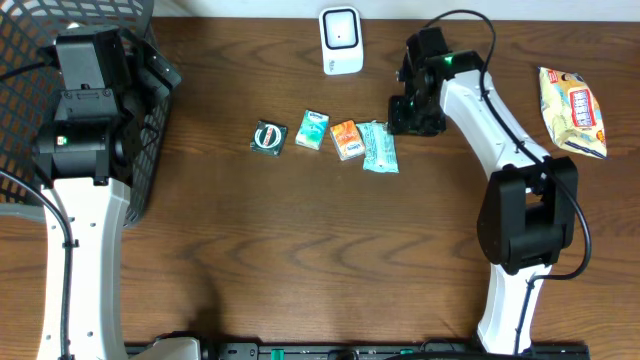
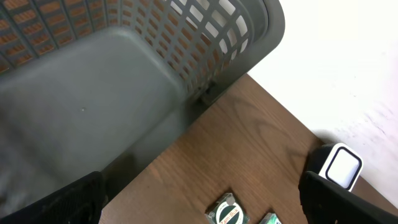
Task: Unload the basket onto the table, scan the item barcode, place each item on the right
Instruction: 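Move the right gripper back over the teal packet near the scanner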
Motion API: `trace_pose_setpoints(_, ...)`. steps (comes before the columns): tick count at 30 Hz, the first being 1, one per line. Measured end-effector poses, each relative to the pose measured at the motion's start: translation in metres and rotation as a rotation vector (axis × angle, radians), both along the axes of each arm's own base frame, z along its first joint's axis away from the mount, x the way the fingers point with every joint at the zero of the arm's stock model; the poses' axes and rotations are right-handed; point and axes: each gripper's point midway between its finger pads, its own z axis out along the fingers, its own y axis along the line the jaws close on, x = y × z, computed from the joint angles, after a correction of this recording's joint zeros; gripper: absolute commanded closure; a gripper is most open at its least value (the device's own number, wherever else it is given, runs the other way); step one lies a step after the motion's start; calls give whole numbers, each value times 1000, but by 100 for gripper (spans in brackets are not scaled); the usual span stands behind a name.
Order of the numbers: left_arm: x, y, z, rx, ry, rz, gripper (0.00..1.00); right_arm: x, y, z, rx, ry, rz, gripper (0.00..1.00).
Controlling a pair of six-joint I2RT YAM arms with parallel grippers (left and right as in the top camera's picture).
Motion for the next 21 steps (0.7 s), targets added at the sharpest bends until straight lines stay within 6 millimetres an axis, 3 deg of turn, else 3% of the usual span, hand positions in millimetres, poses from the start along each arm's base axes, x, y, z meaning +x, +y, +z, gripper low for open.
trace_pose_setpoints(9,0,0,0,0,0,0,2,-19,4,-35,49,59,4,58)
trace_pose_setpoints(12,0,0,0,0,0,0,2,-21,7,-43,96,62,4,69)
trace_pose_setpoints(21,0,0,0,0,0,0,2,-20,-1,-51,312,72,-19,68)
